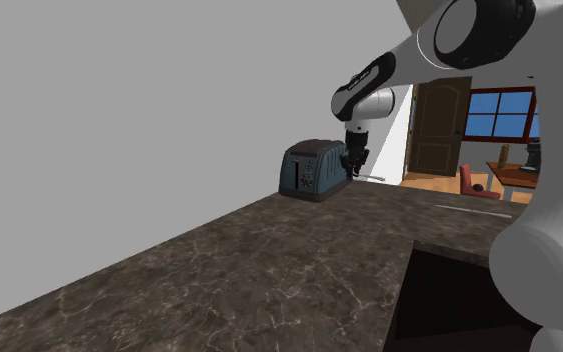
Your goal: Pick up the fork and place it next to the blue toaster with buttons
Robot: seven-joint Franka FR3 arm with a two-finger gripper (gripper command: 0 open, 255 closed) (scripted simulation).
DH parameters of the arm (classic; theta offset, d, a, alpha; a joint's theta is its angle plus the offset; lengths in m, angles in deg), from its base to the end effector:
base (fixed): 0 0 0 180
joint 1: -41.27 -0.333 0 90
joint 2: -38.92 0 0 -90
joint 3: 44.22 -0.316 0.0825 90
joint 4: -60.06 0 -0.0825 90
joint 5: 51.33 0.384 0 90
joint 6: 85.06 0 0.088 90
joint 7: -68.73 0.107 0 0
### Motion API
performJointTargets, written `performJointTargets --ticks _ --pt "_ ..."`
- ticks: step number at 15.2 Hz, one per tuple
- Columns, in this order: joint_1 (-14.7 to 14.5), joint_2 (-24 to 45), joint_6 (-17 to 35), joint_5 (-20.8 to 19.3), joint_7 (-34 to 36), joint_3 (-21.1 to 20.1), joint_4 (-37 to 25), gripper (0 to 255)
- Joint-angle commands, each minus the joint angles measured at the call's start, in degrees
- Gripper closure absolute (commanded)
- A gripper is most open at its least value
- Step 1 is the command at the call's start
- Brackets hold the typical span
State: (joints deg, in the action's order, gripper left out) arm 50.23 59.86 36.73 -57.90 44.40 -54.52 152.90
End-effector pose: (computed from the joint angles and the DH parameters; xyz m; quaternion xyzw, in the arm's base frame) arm 0.6764 -0.0033 0.4290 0.9680 0.2395 0.0678 0.0335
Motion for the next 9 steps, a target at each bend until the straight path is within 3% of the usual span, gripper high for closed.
performJointTargets --ticks 1,9 --pt "-0.1 0.6 1.4 -0.2 0.2 0.1 0.8 255" --pt "-0.2 2.7 6.7 -0.9 0.8 0.4 4.0 255"
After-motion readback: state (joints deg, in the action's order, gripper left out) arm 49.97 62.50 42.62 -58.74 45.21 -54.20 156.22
